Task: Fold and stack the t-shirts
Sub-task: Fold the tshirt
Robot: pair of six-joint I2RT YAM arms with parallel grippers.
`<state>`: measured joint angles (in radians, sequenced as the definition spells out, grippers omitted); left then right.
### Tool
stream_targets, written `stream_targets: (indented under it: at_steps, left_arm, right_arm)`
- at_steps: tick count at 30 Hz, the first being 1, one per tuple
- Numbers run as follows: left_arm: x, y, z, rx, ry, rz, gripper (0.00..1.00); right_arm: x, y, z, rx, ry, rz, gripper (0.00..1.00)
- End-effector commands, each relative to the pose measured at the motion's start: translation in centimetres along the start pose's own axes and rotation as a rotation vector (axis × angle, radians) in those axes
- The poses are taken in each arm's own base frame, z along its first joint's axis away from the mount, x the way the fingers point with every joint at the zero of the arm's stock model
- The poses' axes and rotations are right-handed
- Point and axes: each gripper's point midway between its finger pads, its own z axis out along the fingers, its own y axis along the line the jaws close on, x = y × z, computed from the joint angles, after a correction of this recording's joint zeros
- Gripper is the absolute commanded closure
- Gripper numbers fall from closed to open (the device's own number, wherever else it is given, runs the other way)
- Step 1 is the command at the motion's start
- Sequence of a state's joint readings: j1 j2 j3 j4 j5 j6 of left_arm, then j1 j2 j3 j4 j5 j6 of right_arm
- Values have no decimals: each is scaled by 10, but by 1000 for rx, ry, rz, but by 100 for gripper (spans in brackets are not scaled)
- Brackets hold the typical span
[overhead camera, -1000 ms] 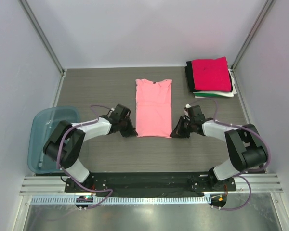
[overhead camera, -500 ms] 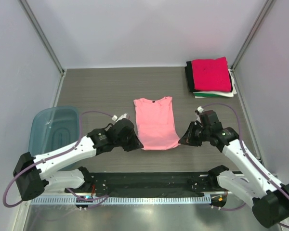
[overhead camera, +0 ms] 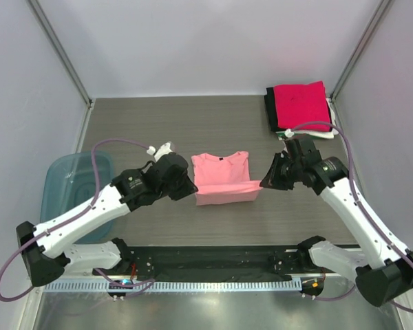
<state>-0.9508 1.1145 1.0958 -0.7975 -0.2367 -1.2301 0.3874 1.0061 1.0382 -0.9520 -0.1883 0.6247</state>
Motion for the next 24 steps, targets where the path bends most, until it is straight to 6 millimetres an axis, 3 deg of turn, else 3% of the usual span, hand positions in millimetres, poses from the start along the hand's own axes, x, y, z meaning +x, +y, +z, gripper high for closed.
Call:
stream_targets:
  at_steps: [1,13,15,20,24]
  left_arm:
    - [-22,13,6,-83,-48,40,99]
    - [-91,22,56,-118,-19,-29,99]
    - [-98,19,72,-120,9,-30,99]
    - [-123,25,107,-151,49,-30,99]
    - [-145,30,148,-174,86,-51,100]
  right_arm:
    - [-29,-1,0,71,-60,-74,99]
    - [-85,6,59,145,-14,-119,99]
    - [-98,6,64,154,-23,-123,99]
    - [-118,-5,103,184,27,-111,99]
    - [-140,-8,132,187,38,-105,99]
